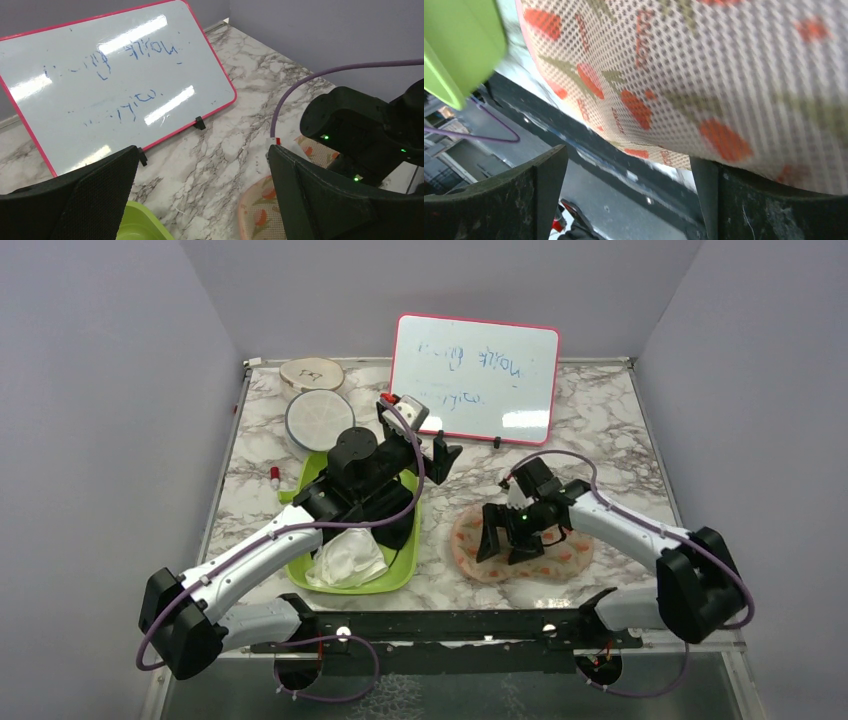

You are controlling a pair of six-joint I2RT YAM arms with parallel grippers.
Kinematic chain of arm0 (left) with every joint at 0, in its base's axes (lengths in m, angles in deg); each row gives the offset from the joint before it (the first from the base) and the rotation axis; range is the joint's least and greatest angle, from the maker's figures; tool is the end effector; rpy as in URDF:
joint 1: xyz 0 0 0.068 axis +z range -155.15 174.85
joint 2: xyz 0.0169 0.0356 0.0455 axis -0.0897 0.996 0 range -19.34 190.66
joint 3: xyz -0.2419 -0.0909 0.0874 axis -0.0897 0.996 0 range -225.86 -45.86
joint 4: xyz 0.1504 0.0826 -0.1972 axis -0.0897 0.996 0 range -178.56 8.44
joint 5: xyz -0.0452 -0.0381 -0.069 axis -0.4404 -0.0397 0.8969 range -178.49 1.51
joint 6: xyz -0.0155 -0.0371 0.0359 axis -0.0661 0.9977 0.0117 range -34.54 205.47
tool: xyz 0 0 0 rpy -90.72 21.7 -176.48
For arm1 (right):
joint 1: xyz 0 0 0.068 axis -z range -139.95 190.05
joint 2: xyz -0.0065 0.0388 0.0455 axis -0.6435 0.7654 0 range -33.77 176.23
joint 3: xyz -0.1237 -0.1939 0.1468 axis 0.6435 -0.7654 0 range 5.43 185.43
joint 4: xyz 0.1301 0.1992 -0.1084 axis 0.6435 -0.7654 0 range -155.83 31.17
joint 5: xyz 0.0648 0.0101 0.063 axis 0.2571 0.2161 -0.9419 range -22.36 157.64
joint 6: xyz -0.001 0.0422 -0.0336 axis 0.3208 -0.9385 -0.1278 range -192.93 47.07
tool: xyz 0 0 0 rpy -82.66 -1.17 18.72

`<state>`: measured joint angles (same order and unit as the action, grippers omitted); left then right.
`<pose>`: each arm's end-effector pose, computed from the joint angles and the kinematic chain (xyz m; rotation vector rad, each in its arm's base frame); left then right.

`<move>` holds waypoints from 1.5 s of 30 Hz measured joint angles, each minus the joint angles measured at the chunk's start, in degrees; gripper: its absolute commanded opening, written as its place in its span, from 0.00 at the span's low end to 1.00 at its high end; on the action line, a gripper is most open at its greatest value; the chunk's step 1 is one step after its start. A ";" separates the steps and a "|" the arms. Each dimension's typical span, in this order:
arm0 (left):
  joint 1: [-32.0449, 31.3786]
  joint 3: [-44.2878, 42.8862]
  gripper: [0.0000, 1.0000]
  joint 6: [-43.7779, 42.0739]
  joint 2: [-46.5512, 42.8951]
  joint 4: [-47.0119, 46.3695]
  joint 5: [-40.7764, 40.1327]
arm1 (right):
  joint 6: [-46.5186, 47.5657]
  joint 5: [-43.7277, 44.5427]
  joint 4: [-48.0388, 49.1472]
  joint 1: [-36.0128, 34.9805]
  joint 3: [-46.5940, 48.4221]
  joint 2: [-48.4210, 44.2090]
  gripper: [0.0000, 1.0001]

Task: Unzip the laundry bag and remove the bra
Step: Move the laundry bag to the center of the board.

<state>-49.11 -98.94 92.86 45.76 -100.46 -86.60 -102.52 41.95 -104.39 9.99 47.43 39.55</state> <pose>0.1939 -0.1886 0.3603 0.5335 1.5297 -0.7246 0.1731 0.1178 0.1869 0.0916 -3.0172 -0.7695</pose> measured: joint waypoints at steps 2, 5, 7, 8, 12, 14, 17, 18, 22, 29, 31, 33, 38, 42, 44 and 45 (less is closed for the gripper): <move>0.00 0.00 0.99 0.02 0.20 -0.02 0.00 | -0.20 -2.14 6.49 0.00 0.46 4.59 0.92; 0.00 -0.48 0.98 0.07 1.27 0.13 -0.02 | -0.31 -4.02 13.57 0.00 4.09 11.54 0.92; 0.00 -0.90 0.98 0.11 2.21 0.22 -0.02 | -0.13 -4.96 16.90 0.00 9.14 16.55 0.92; 0.00 -0.90 0.98 0.15 2.49 0.24 -0.02 | -0.11 -5.46 18.23 0.00 11.80 18.67 0.92; 0.00 -0.90 0.98 0.24 3.85 0.63 -0.02 | -0.07 -7.26 23.37 0.00 18.53 21.38 0.94; 0.00 -0.92 0.98 0.33 4.22 0.96 -0.02 | 0.37 -7.08 23.74 0.00 18.80 19.69 0.94; -0.02 -1.07 0.99 0.44 4.42 1.49 0.00 | 1.40 -4.31 21.55 0.00 17.88 14.97 0.94; -0.04 -1.49 0.99 0.44 4.55 1.88 0.00 | 1.62 -2.75 20.72 0.04 16.98 12.81 0.94; -0.04 -2.99 0.99 0.68 4.96 2.47 0.04 | 1.84 1.75 17.53 2.80 10.91 2.56 0.94; -0.28 -3.41 0.99 0.98 5.64 2.95 0.02 | 0.15 6.12 11.43 23.93 -0.07 -9.75 0.93; -0.39 -3.50 0.99 1.09 6.12 3.54 0.02 | -0.74 6.99 10.58 25.57 0.00 -9.14 0.93; -0.42 -3.56 0.99 1.14 6.60 4.00 0.02 | -1.53 6.34 11.28 27.96 -0.70 -8.15 0.93; -0.52 -4.44 0.99 1.62 7.82 4.92 -0.42 | -0.98 -0.02 17.73 35.45 -8.48 -5.14 0.88; -0.92 -4.90 0.99 2.12 8.61 5.40 -1.20 | 0.20 -7.74 23.76 36.13 -14.12 -3.96 0.84; -1.01 -5.01 0.99 2.19 8.94 5.57 -1.22 | 0.52 -11.93 27.71 36.13 -16.13 -3.98 0.81; -1.07 -5.01 0.99 2.19 9.16 5.62 -1.22 | 0.59 -13.92 29.97 36.13 -17.16 -3.98 0.78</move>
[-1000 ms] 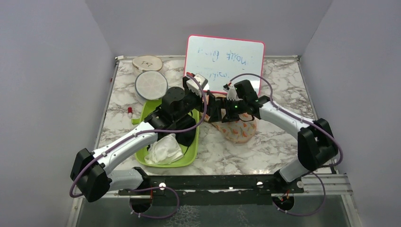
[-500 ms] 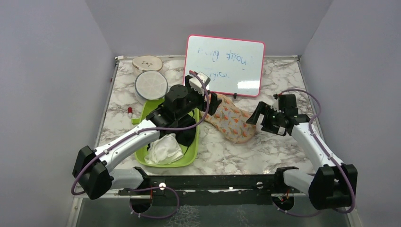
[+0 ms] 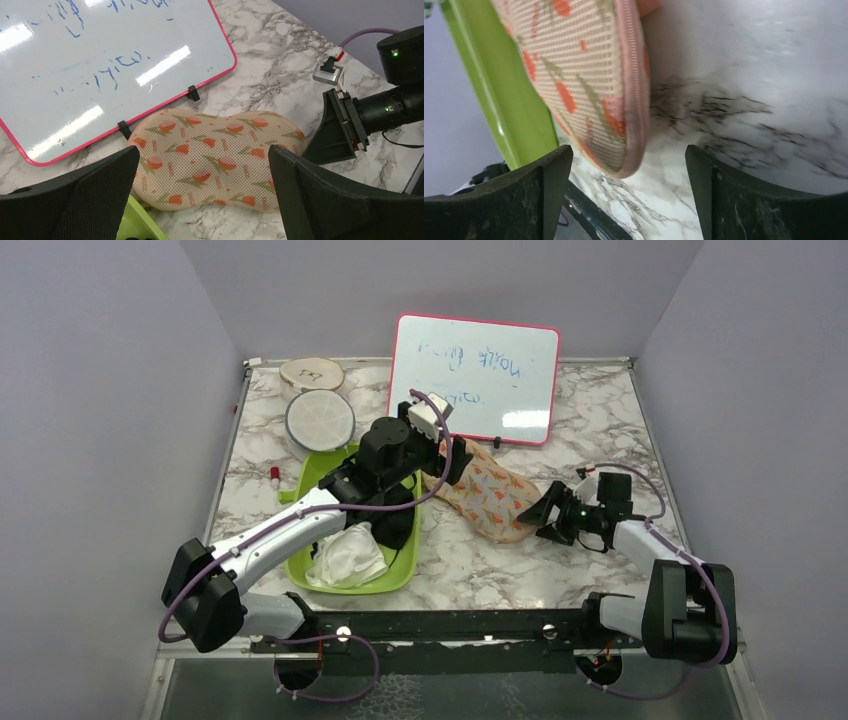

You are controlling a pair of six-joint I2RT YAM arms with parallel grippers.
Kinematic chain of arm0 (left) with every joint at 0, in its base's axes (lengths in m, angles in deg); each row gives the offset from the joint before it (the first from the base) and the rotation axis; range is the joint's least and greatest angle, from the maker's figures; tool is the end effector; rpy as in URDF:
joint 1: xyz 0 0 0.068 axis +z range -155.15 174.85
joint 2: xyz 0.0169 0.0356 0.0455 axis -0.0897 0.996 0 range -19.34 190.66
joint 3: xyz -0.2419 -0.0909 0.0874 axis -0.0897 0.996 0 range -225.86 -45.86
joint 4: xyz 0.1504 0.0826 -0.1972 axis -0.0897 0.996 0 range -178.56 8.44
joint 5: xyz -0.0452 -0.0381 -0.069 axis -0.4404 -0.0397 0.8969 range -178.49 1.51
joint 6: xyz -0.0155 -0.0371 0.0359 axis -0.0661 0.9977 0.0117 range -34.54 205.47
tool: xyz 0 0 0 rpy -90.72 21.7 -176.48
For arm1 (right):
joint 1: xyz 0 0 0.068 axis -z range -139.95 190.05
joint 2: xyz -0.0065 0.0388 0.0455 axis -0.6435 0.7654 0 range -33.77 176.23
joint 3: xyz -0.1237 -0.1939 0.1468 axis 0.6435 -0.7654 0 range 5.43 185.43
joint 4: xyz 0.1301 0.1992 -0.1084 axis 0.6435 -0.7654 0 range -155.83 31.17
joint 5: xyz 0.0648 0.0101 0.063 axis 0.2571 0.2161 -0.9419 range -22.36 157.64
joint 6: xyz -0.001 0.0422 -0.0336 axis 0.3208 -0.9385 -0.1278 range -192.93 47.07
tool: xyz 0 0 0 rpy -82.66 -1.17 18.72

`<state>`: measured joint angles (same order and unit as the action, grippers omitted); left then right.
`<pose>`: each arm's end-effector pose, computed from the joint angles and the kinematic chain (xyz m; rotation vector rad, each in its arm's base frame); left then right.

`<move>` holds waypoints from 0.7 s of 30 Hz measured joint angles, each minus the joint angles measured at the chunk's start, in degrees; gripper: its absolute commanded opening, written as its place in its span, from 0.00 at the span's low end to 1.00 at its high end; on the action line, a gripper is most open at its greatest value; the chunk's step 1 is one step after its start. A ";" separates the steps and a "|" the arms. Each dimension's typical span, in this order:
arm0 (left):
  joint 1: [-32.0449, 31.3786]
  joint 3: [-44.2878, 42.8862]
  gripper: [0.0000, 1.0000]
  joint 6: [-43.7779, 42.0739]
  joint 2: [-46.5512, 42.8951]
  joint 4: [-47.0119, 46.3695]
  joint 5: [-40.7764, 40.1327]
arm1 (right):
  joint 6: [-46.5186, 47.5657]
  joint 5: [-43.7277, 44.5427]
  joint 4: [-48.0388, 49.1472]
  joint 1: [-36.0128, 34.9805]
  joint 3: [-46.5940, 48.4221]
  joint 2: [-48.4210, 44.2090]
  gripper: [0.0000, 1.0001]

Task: Unzip the laundry bag and remove the bra
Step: Move the laundry bag to the center of the board, then pick up the laundry bag at the center of the board.

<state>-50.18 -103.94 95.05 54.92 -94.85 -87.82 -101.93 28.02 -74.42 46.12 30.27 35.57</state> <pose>0.2176 -0.2184 0.3381 0.5554 1.7088 -0.7024 0.1955 0.0019 0.1436 0.5403 2.5336 1.0472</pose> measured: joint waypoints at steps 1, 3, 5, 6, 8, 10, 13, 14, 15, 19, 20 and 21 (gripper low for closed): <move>0.00 0.00 0.99 0.04 0.15 0.00 0.07 | -0.02 -1.88 2.25 0.00 -1.03 0.02 0.75; -0.09 0.00 0.99 0.20 0.57 -0.07 0.31 | -0.11 -5.22 6.14 0.00 -2.51 0.61 0.71; -0.11 0.00 0.99 0.24 1.07 -0.22 0.70 | -0.28 -8.15 9.90 0.00 -3.41 2.45 0.70; -0.11 0.00 0.99 0.24 1.44 -0.44 1.05 | -0.37 -9.53 11.61 0.00 -3.76 3.72 0.68; -0.26 0.00 0.99 0.13 2.36 -0.74 1.79 | -0.74 -11.28 14.03 0.00 -4.42 5.22 0.67; -0.70 0.00 0.99 -0.11 3.15 -0.72 2.34 | -1.20 -12.50 15.96 0.00 -5.18 5.55 0.64; -1.62 0.00 0.99 -0.59 3.72 -0.70 3.32 | -1.97 -13.86 18.47 0.00 -5.95 5.55 0.55; -1.70 0.00 0.99 -0.68 3.72 -0.81 3.52 | -2.29 -14.05 19.08 0.00 -5.97 5.55 0.54; -1.84 0.00 0.99 -0.72 3.72 -1.16 3.76 | -2.38 -14.19 19.61 0.00 -5.97 5.55 0.53; -1.97 0.87 0.99 -0.79 3.69 -3.87 4.26 | -3.23 -15.30 21.31 -0.02 -5.95 5.55 0.39; -1.99 1.27 0.99 -0.98 3.69 -4.50 4.37 | -3.34 -15.50 21.40 -0.07 -5.90 5.53 0.34; -1.99 1.64 0.98 -1.27 3.69 -4.92 4.55 | -3.21 -15.65 21.16 -0.09 -5.77 5.49 0.28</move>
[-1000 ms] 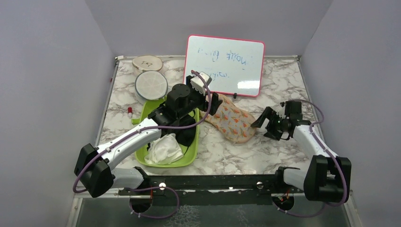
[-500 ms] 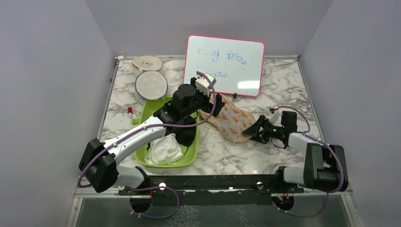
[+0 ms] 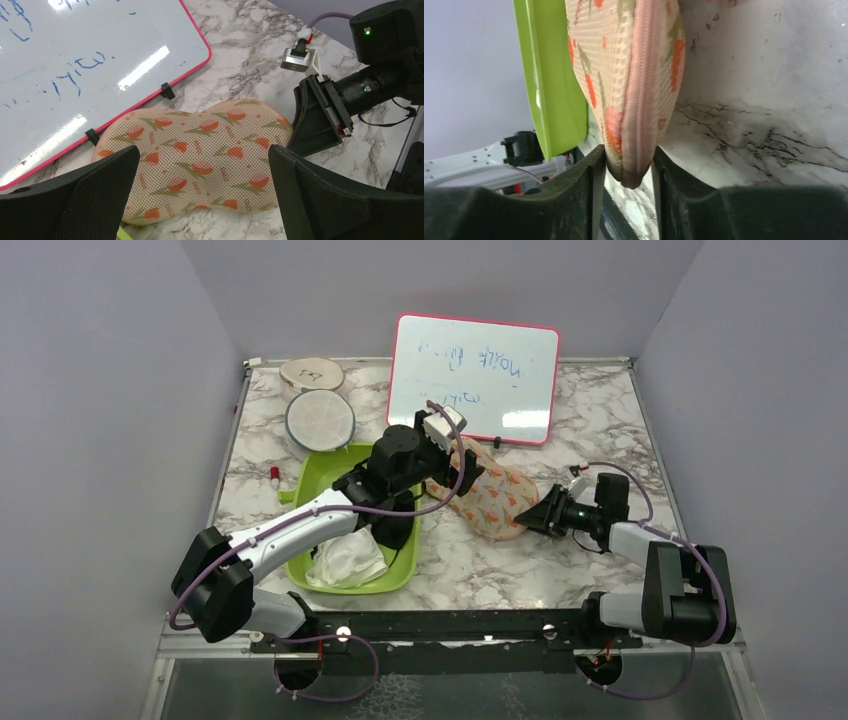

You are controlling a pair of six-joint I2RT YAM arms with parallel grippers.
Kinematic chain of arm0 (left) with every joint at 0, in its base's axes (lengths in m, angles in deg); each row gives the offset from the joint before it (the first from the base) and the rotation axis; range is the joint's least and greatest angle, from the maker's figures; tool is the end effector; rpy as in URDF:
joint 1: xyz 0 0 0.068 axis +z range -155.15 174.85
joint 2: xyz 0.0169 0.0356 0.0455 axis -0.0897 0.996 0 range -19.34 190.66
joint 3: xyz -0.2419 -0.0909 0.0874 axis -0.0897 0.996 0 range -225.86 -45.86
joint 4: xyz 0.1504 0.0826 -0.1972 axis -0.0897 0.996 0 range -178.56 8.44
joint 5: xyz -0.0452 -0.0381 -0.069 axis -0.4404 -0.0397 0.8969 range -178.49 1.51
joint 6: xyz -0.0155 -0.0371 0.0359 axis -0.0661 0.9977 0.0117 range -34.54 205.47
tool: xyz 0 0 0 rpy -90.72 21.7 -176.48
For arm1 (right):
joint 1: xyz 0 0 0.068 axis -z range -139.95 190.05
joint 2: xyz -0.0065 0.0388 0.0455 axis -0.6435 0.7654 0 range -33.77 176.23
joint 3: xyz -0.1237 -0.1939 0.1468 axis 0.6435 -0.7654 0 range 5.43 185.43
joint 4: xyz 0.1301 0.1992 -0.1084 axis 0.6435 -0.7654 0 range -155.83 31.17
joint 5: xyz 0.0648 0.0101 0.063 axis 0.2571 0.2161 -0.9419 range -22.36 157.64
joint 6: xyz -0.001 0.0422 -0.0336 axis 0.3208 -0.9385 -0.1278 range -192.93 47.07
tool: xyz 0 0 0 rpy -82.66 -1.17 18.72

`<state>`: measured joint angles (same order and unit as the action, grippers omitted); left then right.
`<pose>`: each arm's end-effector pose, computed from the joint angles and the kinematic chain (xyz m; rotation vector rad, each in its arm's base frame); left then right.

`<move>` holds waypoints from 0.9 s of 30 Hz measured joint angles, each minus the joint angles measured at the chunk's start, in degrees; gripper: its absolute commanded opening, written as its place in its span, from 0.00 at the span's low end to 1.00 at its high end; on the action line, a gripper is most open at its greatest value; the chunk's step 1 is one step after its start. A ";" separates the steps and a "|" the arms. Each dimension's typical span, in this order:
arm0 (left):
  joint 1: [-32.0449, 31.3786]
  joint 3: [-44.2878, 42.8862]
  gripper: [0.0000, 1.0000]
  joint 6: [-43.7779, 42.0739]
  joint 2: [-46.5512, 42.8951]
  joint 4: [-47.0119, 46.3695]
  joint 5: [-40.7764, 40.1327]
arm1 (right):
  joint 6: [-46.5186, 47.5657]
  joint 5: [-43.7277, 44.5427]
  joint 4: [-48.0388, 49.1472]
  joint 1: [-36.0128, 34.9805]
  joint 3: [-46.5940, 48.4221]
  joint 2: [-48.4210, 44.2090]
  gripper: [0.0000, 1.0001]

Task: Unzip the laundry bag and remove the bra
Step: Pick up the laundry bag at the center of the board.

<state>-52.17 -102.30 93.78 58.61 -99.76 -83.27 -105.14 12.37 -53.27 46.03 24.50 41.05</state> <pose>0.2174 -0.2381 0.3180 0.6666 1.6895 -0.7767 0.2007 0.0083 0.1271 0.3455 2.3515 1.3826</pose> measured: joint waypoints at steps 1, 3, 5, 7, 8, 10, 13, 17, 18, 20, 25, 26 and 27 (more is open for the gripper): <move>0.02 0.44 0.99 -0.52 0.00 -0.44 0.24 | 0.28 -0.11 -0.61 -0.02 0.35 -0.13 0.25; -0.09 1.36 0.99 -2.21 -0.04 -1.57 0.96 | 1.14 -0.15 -3.15 -0.02 1.70 -0.79 0.15; -0.79 2.93 0.98 -5.09 -0.17 -3.32 1.84 | 2.38 -0.15 -6.93 -0.02 4.37 -1.75 0.10; -1.84 4.96 0.92 -9.01 -0.50 -4.68 2.80 | 3.65 -0.31 -10.95 -0.02 7.98 -2.78 0.05; -2.32 5.88 0.89 -11.04 -0.66 -5.14 3.39 | 4.20 -0.50 -13.35 -0.02 10.14 -3.37 0.04; -3.61 7.87 0.80 -16.02 -0.87 -5.60 4.55 | 5.29 -0.83 -17.42 -0.02 13.73 -4.37 0.03; -5.68 10.25 0.67 -21.77 -0.90 -5.95 5.68 | 6.73 -1.51 -22.99 -0.02 18.29 -4.74 0.03; -9.16 11.30 0.52 -29.14 -0.66 -6.16 6.12 | 8.92 -2.91 -30.51 -0.02 23.17 -3.15 0.03; -10.12 11.30 0.48 -31.26 -0.50 -6.38 6.05 | 9.46 -3.34 -32.33 -0.02 24.20 -2.67 0.03; -12.07 11.32 0.42 -35.12 0.22 -7.06 5.77 | 10.05 -3.96 -34.42 -0.02 25.22 -2.43 0.03; -14.67 12.92 0.46 -43.89 3.19 -10.51 4.24 | 11.04 -5.44 -37.62 -0.02 26.67 -2.45 0.03; -14.71 13.14 0.51 -44.78 3.72 -10.73 4.17 | 11.15 -5.79 -38.05 -0.02 26.75 -2.43 0.03; -14.73 13.20 0.53 -46.07 4.37 -10.80 4.17 | 11.37 -6.12 -38.58 -0.02 26.80 -2.40 0.03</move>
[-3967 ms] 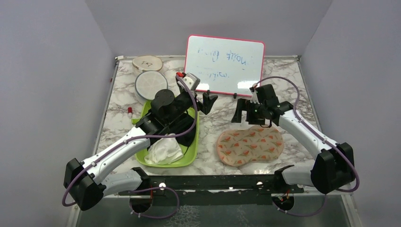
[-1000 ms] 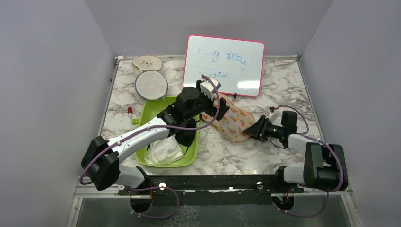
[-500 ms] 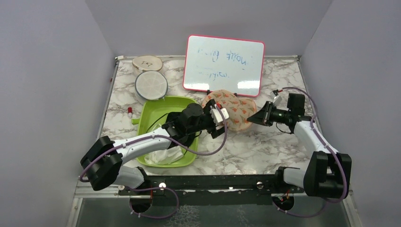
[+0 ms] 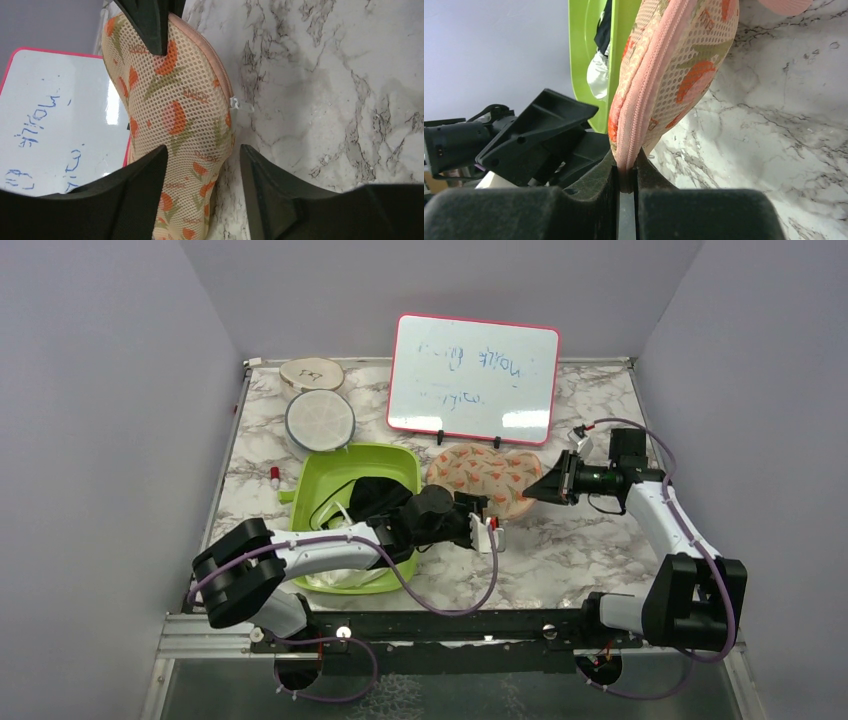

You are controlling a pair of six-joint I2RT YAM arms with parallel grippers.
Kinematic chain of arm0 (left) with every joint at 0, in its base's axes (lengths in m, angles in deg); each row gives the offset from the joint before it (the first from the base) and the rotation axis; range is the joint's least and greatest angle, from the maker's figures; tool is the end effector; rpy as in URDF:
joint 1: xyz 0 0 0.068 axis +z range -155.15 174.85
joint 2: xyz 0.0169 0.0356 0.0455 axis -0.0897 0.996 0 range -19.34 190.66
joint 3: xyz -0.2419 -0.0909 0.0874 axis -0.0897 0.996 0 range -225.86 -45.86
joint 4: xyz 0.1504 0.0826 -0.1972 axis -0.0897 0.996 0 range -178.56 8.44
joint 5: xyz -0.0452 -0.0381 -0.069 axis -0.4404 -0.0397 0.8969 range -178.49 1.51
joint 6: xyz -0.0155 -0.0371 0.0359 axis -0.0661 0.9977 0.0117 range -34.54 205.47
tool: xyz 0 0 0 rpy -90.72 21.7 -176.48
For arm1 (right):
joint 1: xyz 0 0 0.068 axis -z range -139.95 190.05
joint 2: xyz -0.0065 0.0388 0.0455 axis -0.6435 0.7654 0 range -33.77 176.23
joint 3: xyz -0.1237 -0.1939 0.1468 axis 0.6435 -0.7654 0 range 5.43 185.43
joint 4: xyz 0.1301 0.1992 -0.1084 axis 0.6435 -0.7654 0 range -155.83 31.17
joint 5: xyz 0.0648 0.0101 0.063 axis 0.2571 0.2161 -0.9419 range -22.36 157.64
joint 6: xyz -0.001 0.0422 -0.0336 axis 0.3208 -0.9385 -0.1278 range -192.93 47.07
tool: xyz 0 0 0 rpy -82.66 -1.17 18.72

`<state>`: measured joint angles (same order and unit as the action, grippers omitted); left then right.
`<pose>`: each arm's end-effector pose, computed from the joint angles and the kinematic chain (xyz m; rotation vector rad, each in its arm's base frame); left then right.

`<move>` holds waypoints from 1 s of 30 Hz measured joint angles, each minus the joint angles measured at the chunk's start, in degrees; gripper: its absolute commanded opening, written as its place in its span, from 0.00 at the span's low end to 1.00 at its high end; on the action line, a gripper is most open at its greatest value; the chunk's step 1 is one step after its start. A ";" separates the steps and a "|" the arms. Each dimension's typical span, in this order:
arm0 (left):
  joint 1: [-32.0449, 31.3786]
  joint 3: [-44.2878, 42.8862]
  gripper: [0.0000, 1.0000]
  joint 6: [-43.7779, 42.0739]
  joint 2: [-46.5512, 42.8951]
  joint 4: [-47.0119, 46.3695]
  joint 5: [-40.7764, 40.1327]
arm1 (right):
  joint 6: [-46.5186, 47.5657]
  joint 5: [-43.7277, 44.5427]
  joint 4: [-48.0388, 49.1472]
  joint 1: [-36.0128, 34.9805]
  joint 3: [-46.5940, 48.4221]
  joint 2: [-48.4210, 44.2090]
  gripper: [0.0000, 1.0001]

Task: Unzip the laundry bag and remove the bra
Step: Pick up the laundry bag at the center of the board.

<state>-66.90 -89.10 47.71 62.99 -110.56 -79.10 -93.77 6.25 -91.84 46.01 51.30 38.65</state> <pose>0.1449 -0.2820 0.2351 1.5127 1.1306 -0.4409 0.2344 0.0068 0.2308 0.1769 2.3948 1.4789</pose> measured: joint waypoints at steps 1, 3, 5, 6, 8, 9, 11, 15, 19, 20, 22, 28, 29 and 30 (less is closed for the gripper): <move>-0.09 0.00 0.51 -0.76 0.57 -0.22 0.07 | 0.13 -0.20 -0.31 0.00 0.00 0.00 0.03; -0.15 -0.02 0.43 -1.53 1.46 -0.68 0.35 | 0.17 -0.57 -0.83 -0.15 0.00 0.02 0.03; -0.26 -0.04 0.34 -1.88 2.34 -1.16 0.70 | 0.17 -0.83 -1.27 -0.33 0.09 0.02 0.03; -0.26 -0.17 0.33 -2.05 2.99 -1.31 0.85 | 0.15 -0.85 -1.49 -0.42 0.17 0.02 0.03; -0.26 -0.52 0.33 -2.05 4.52 -1.68 0.94 | 0.13 -0.87 -1.75 -0.74 0.50 0.02 0.03; -0.26 -0.61 0.35 -2.03 5.03 -1.79 0.94 | 0.13 -0.87 -1.77 -0.85 0.66 0.02 0.03; -0.26 -0.68 0.40 -1.84 5.97 -2.08 0.90 | 0.15 -0.85 -1.97 -1.14 1.05 0.02 0.03; -0.70 -0.68 0.42 -1.11 6.64 -3.21 0.52 | 0.04 -0.81 -2.21 -2.19 1.73 0.02 0.03; -1.81 -1.07 0.13 -0.72 7.76 -4.35 -2.62 | -0.37 -0.57 -2.14 -3.74 1.88 0.02 0.03; -1.92 -1.33 0.09 -0.63 8.13 -4.44 -3.30 | -0.44 -0.31 -2.12 -4.24 1.88 0.02 0.04; -2.03 -1.36 0.03 -0.50 8.26 -4.31 -4.37 | -0.42 0.37 -2.05 -4.92 2.01 0.07 0.05; -2.08 -1.84 0.00 2.89 7.76 -4.22 -6.80 | 1.73 4.90 -4.83 -5.29 5.38 0.59 0.34; -2.08 -2.19 0.00 3.61 7.65 -3.82 -7.30 | 2.12 5.95 -5.49 -5.35 6.32 0.55 0.44; -2.08 -2.82 0.00 4.85 7.39 -2.99 -7.78 | 2.56 7.19 -6.21 -5.51 7.48 0.44 0.51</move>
<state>-68.98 -91.92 52.56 70.37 -113.56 -86.88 -91.22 13.45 -98.05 40.50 58.77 39.09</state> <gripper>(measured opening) 0.028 0.310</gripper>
